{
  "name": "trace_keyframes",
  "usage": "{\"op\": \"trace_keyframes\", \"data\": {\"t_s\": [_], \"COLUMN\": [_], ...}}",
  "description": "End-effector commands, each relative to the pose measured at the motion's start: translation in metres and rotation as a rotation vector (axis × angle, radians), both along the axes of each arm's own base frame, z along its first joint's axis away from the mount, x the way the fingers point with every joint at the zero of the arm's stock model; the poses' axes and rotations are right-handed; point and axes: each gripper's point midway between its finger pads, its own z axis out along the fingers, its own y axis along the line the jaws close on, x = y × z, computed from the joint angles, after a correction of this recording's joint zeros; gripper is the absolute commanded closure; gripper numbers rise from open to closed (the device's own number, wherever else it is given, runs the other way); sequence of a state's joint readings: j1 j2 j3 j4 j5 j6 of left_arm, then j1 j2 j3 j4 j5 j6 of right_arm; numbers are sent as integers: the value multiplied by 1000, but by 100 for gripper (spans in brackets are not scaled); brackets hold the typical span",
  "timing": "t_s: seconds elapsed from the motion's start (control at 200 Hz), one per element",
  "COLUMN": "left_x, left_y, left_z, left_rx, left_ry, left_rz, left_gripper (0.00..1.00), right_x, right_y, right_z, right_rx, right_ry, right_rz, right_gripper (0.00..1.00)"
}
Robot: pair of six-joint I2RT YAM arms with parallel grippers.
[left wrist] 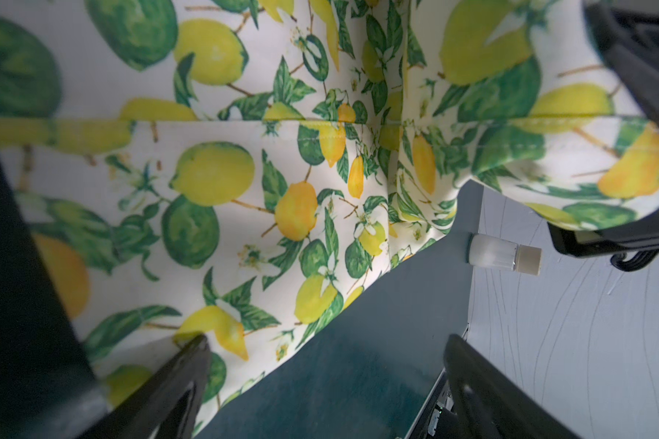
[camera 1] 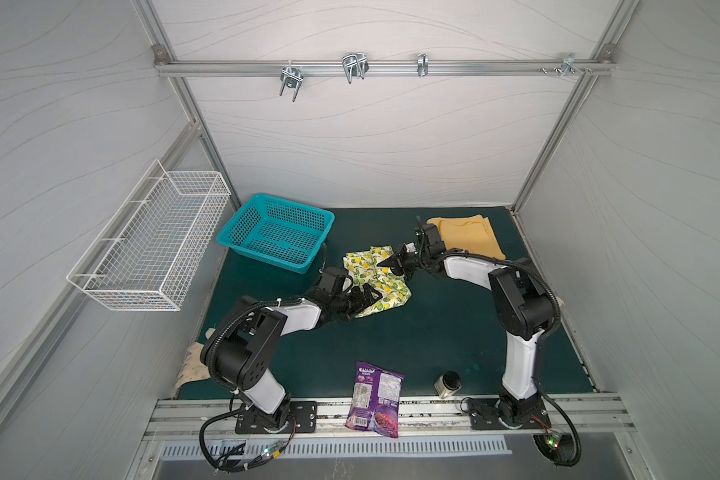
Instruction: Fold and stack the skirts
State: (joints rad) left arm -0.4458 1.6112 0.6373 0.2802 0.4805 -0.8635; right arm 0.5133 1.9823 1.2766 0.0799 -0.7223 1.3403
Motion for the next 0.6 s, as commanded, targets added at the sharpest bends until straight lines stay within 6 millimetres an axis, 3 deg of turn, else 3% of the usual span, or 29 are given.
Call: {"op": "trace_keyframes", "data": {"t_s": [0.0, 0.22, 0.59], "left_x": [-10, -11, -10], "left_y": [12, 13, 15], "left_z": [-21, -24, -23], "left_rx": [62, 67, 66], "left_ry": [58, 64, 65], "left_rz": [15, 16, 20], "left_gripper": [3, 3, 3], "right_x": [2, -7, -9], "right_y": [7, 14, 17], "right_z": [-2, -24, -37], "right_rx": [16, 21, 6], "right_ry": [14, 57, 65], "right_rz": [-4, 9, 17], "right_gripper": [88, 85, 65]}}
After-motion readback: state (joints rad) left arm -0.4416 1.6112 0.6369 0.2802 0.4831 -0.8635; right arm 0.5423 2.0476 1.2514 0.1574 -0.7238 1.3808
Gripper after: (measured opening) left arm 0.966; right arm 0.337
